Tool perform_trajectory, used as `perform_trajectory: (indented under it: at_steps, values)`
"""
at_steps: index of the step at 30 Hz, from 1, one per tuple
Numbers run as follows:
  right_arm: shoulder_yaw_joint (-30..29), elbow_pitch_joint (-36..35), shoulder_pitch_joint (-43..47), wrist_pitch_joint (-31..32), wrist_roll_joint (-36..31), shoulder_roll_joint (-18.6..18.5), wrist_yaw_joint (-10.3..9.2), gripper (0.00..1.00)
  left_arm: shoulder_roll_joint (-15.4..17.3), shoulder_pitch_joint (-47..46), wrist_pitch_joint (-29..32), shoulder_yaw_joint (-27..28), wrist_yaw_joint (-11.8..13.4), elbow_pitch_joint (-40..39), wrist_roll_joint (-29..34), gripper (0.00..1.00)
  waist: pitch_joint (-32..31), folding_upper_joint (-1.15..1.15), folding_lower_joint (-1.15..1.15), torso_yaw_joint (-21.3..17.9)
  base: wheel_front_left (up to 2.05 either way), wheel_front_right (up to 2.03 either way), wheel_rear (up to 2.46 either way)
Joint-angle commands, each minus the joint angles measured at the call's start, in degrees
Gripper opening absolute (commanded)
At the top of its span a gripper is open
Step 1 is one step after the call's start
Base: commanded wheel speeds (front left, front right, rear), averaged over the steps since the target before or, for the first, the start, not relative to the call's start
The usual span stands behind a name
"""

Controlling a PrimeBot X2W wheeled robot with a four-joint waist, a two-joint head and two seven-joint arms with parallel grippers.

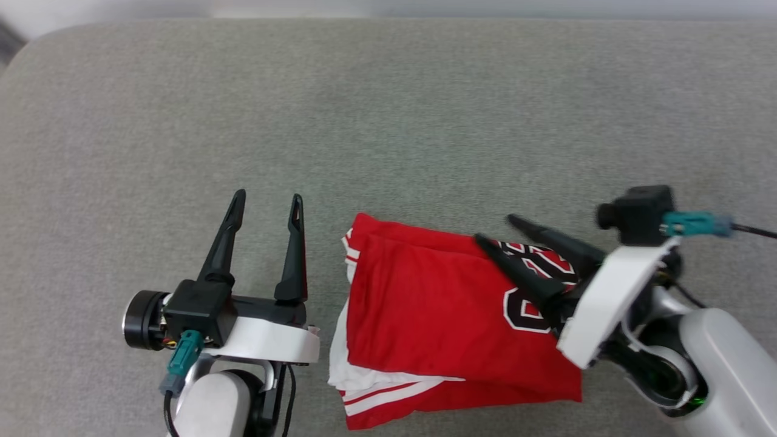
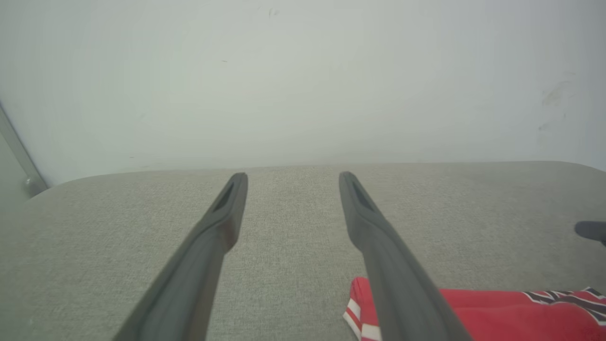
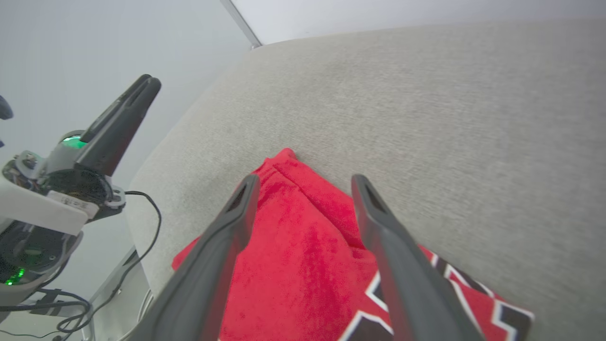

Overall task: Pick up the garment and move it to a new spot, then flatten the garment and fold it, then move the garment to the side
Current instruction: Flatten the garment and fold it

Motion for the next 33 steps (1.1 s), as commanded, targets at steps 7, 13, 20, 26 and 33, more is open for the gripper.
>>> perform_trajectory:
  at_steps: [7,13,20,26,33]
  values:
    - [-9.14,4.75,4.78,-10.97,-10.8,-2.35,-0.01,1.0,1.36,1.51,-0.33,2.02,0.83,0.17,-0.08,1.0,-2.24,0.0,0.0,-4.17,0.0,0.0,0.0]
    - [-22.14,6.27,9.66,-19.65,-21.89,0.98,-0.01,1.0,2.36,3.3,-0.33,3.5,1.31,0.47,-0.91,1.0,-4.96,0.0,0.0,-6.05,0.0,0.0,0.0]
    - [-26.83,2.09,15.11,-23.38,-30.02,6.2,-0.01,1.0,3.25,7.72,-0.33,4.51,1.8,0.94,-1.39,1.0,-9.38,0.0,0.0,-6.87,0.0,0.0,0.0]
    - [-26.98,-1.72,20.01,-21.92,-31.94,9.2,-0.01,1.0,3.74,12.04,-0.33,5.33,2.31,1.2,-1.82,1.0,-12.5,0.0,0.0,-6.59,0.0,0.0,0.0]
    - [-26.5,-5.52,23.93,-19.61,-32.69,11.12,-0.01,1.0,3.69,14.77,-0.33,5.71,2.1,1.4,-2.31,1.0,-13.76,0.0,0.0,-6.08,0.0,0.0,0.0]
